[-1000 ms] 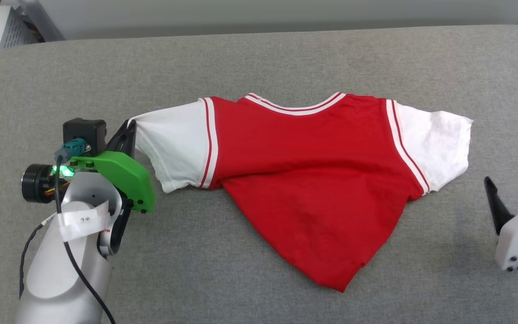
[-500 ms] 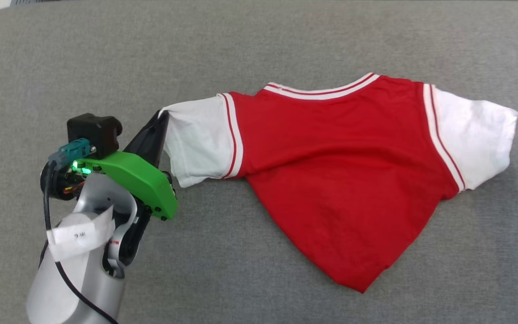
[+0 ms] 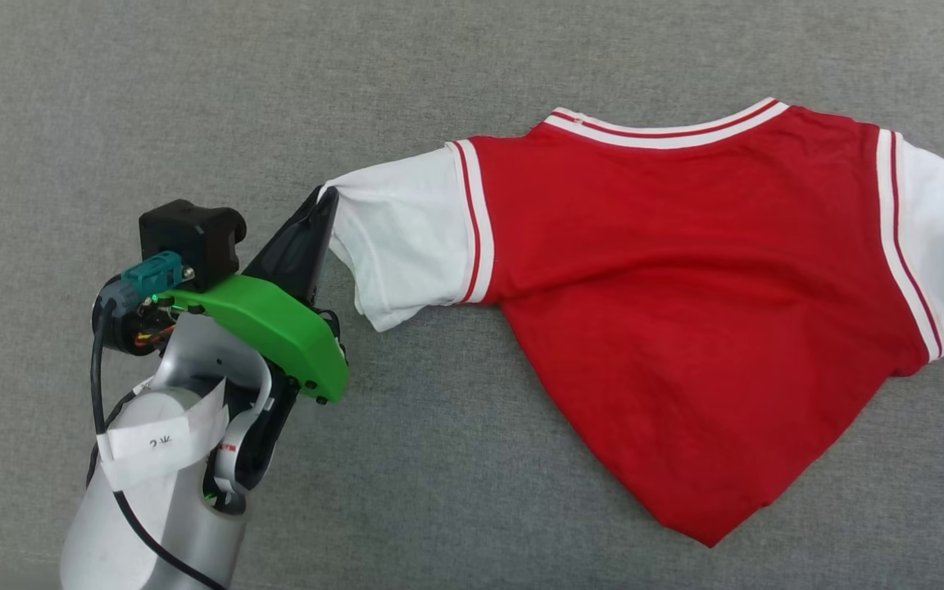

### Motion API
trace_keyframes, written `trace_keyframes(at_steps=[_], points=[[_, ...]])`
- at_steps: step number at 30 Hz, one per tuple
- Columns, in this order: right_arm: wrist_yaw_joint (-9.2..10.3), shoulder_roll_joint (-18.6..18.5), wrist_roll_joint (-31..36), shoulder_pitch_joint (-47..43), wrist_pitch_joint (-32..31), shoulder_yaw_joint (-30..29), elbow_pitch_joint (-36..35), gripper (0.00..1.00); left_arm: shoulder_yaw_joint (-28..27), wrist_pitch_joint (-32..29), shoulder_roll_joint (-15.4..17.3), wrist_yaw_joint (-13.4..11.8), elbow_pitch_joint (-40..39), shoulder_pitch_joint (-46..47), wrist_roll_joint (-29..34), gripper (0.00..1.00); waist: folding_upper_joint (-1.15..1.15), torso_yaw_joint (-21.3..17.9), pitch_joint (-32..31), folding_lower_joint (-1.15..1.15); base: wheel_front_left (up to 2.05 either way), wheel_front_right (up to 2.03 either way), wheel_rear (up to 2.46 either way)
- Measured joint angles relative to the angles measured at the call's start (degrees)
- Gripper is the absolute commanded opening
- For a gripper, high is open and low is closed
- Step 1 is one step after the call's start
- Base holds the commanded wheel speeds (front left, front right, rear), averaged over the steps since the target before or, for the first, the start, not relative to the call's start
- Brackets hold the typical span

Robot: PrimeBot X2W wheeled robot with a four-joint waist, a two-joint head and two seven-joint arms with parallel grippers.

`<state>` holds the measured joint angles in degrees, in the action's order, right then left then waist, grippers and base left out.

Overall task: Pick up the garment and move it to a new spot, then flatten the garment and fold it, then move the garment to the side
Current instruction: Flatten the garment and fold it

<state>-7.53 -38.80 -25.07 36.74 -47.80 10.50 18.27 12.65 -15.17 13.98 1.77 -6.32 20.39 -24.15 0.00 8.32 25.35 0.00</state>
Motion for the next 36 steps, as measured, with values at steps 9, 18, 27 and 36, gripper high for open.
trace_keyframes(at_steps=[9,18,27,36], points=[[0.07,-3.24,-3.7,0.96,0.05,5.12,1.91,0.71,0.29,0.49,-0.07,-0.07,0.19,0.04,0.03,0.0,0.0,0.99,1.54,0.0,0.0,0.0,0.0],[0.05,-2.55,-5.89,1.13,6.57,7.32,3.14,0.0,-0.14,1.53,0.05,-0.69,2.46,0.07,0.02,0.0,0.0,0.47,0.33,0.0,0.0,0.0,0.0],[-0.01,-2.02,-3.22,0.86,19.75,6.73,5.14,0.0,-1.23,3.55,0.75,-1.22,5.9,-0.25,0.04,0.0,0.0,-0.72,-4.55,0.0,0.0,0.0,0.0],[-0.05,-2.91,-1.3,-1.13,28.52,5.38,3.64,0.0,-3.2,6.56,2.35,-2.1,7.15,-1.7,0.05,0.0,0.0,-2.47,-11.32,0.0,0.0,0.0,0.0]])
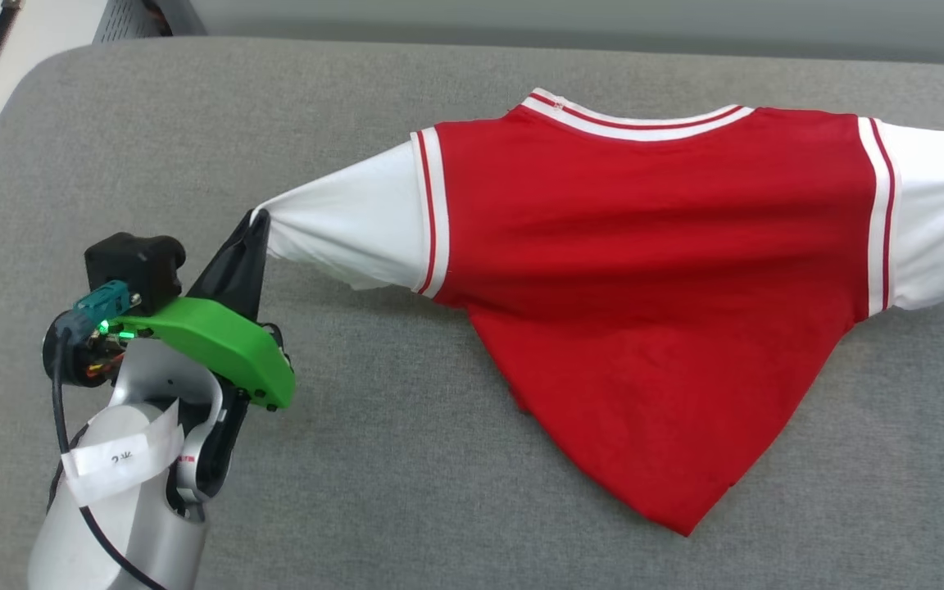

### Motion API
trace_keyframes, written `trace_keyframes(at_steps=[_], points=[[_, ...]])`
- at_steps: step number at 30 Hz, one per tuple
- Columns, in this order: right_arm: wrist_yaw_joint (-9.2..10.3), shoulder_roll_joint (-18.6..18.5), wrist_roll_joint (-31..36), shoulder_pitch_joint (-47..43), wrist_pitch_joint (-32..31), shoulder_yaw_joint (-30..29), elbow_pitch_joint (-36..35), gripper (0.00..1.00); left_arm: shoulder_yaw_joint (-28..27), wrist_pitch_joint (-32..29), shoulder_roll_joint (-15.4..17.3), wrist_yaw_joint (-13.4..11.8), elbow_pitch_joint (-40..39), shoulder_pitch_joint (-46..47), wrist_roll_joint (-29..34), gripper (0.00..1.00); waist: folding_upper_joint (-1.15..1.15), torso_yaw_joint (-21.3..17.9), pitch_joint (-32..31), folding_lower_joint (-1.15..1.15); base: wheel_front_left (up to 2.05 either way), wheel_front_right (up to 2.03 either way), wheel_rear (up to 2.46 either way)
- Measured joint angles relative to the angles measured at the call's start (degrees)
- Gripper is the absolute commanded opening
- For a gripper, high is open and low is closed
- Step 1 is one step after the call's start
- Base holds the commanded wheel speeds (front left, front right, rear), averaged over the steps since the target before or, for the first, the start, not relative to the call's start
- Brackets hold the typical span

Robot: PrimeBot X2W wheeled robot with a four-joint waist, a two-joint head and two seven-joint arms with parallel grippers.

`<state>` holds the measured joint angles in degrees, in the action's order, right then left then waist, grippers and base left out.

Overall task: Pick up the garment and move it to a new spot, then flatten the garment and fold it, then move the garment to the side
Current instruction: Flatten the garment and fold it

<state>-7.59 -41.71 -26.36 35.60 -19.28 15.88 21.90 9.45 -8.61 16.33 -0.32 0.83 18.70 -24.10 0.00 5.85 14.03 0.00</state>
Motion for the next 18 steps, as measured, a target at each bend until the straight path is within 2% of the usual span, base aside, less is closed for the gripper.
trace_keyframes(at_steps=[6,18], points=[[-0.01,-0.27,0.02,-1.74,2.42,-1.67,-3.72,0.0,-1.53,2.3,0.74,-1.49,-2.9,-0.44,0.69,0.0,0.0,-1.21,-4.28,0.0,0.0,0.0,0.0],[-0.01,0.97,2.23,-3.96,4.26,-10.61,-15.25,0.0,-4.88,7.12,3.39,-3.23,-11.26,0.89,2.54,0.0,0.0,-3.84,-9.84,0.0,0.0,0.0,0.0]])
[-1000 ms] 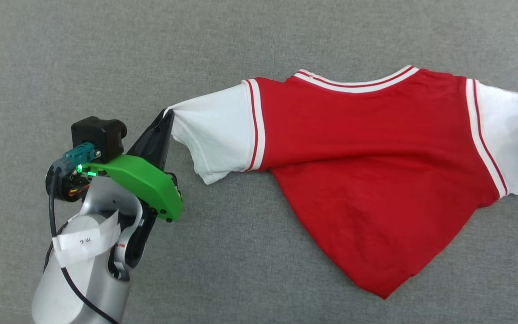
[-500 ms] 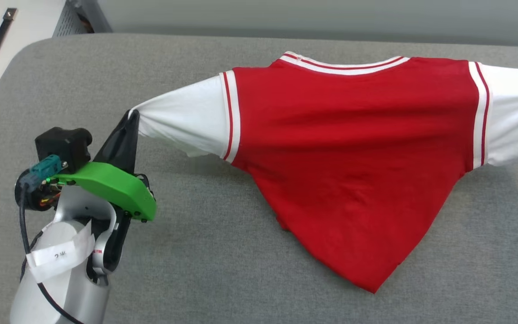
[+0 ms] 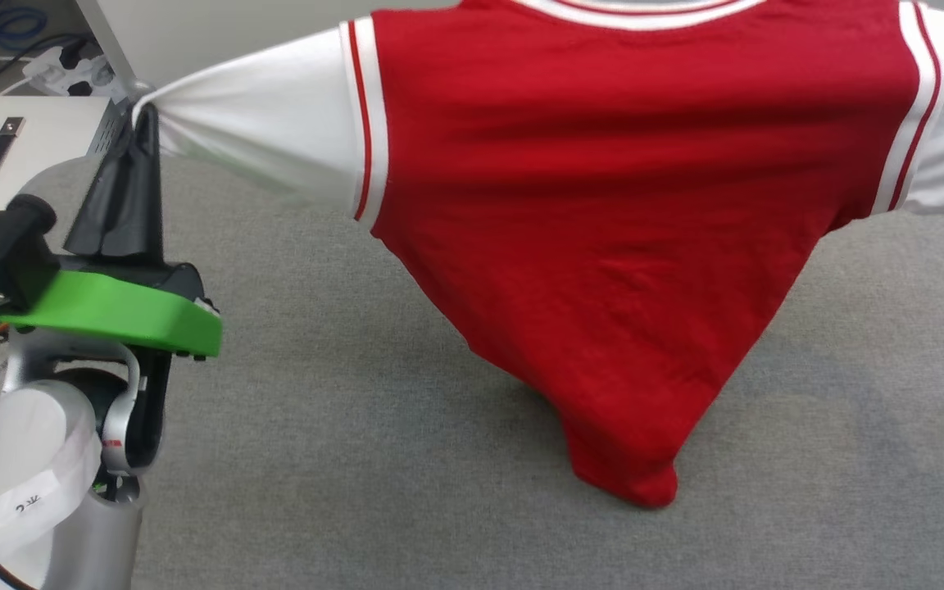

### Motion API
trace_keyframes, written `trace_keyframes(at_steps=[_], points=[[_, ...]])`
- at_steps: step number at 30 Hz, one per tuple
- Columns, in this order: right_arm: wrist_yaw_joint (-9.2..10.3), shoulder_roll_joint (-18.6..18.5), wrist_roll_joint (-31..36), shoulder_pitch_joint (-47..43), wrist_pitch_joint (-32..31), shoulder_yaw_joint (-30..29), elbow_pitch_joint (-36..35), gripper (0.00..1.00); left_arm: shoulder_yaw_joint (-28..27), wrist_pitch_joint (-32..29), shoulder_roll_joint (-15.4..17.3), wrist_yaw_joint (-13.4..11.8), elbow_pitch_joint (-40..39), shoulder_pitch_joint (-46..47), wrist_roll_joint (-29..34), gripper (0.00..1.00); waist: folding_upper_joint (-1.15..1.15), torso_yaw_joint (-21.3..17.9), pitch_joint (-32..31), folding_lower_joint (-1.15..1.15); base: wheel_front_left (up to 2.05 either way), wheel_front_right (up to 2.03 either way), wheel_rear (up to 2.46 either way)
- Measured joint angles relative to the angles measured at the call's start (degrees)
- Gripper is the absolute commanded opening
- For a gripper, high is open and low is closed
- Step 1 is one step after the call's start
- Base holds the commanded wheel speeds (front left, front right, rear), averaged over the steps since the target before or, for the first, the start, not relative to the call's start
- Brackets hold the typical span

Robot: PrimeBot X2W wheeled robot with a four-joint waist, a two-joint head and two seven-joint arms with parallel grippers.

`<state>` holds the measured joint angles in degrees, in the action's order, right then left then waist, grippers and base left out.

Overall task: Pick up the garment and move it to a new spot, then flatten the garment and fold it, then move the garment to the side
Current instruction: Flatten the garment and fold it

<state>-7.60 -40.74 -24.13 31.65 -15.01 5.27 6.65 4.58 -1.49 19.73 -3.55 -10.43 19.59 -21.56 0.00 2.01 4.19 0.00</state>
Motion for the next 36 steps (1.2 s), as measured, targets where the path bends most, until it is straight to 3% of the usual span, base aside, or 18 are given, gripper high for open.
trace_keyframes(at_steps=[9,20,28,30,36], points=[[0.0,2.36,1.4,-0.67,-0.37,-6.82,-7.55,0.0,-1.79,1.34,2.69,-0.05,-6.11,4.0,1.52,0.0,0.0,-1.21,-2.53,0.0,0.0,0.0,0.0],[-0.01,3.0,1.8,2.01,-0.15,-8.15,-8.48,0.0,-3.27,-3.65,5.91,0.31,-7.8,8.98,0.51,0.0,0.0,-1.6,-0.79,0.0,0.0,0.0,0.0],[-0.01,2.09,2.45,12.59,2.69,-6.51,-4.78,0.0,-2.92,-6.91,10.07,4.38,-3.98,16.91,-1.42,0.0,0.0,-1.71,4.87,0.0,0.0,0.0,0.0],[-0.01,2.27,2.63,20.4,3.81,-5.11,-1.14,0.0,-2.72,-7.7,11.83,6.55,-0.46,23.68,-2.32,0.0,0.0,-1.72,9.14,0.0,0.0,0.0,0.0],[-0.01,2.48,6.12,34.44,7.81,0.59,5.99,0.0,-1.07,-6.84,13.83,8.94,7.84,38.36,-2.36,0.0,0.0,-1.73,16.6,0.0,0.0,0.0,0.0]])
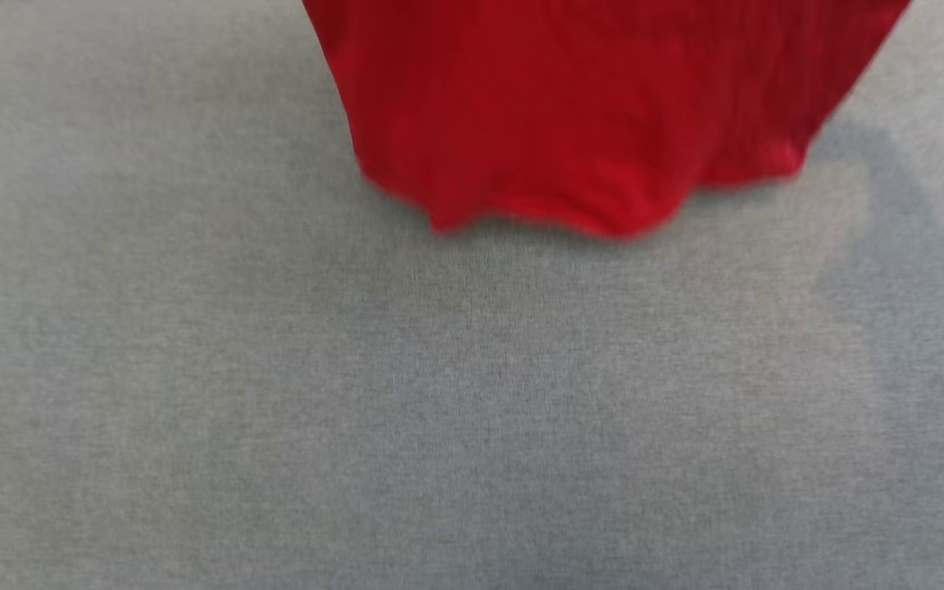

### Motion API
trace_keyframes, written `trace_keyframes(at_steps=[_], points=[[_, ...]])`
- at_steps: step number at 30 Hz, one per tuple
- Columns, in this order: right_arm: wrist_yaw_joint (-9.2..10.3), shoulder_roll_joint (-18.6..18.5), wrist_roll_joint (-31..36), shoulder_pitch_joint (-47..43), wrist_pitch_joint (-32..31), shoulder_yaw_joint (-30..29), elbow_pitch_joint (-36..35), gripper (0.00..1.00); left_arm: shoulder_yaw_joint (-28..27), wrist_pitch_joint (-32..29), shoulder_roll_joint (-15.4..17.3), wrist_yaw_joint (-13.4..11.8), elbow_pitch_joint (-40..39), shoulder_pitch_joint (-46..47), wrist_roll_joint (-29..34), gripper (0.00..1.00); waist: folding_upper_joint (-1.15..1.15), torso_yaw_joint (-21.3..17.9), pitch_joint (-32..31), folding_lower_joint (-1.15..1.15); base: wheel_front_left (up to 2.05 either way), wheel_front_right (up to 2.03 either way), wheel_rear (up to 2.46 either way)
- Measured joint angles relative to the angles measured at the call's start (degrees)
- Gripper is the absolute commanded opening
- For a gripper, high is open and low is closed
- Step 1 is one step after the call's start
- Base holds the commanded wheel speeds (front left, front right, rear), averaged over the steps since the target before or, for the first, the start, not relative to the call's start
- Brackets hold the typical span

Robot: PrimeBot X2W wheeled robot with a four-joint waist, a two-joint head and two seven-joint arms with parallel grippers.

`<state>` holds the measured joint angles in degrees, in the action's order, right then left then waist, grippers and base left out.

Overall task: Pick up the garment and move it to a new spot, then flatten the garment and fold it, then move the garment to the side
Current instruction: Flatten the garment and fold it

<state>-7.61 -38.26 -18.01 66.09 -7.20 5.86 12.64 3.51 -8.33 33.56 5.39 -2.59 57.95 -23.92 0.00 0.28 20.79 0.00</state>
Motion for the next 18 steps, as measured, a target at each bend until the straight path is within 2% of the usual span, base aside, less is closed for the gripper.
trace_keyframes(at_steps=[11,18], points=[[-0.01,7.89,5.55,23.82,7.5,3.13,20.56,0.0,5.02,6.89,1.83,1.91,20.19,26.68,2.6,0.0,0.0,-0.6,12.77,-0.01,0.0,0.0,0.0],[-0.09,11.94,9.54,34.41,14.64,-0.02,31.23,0.0,8.0,15.21,0.33,2.02,32.1,39.1,4.57,0.0,0.0,-1.22,19.11,-0.02,0.0,0.0,0.0]])
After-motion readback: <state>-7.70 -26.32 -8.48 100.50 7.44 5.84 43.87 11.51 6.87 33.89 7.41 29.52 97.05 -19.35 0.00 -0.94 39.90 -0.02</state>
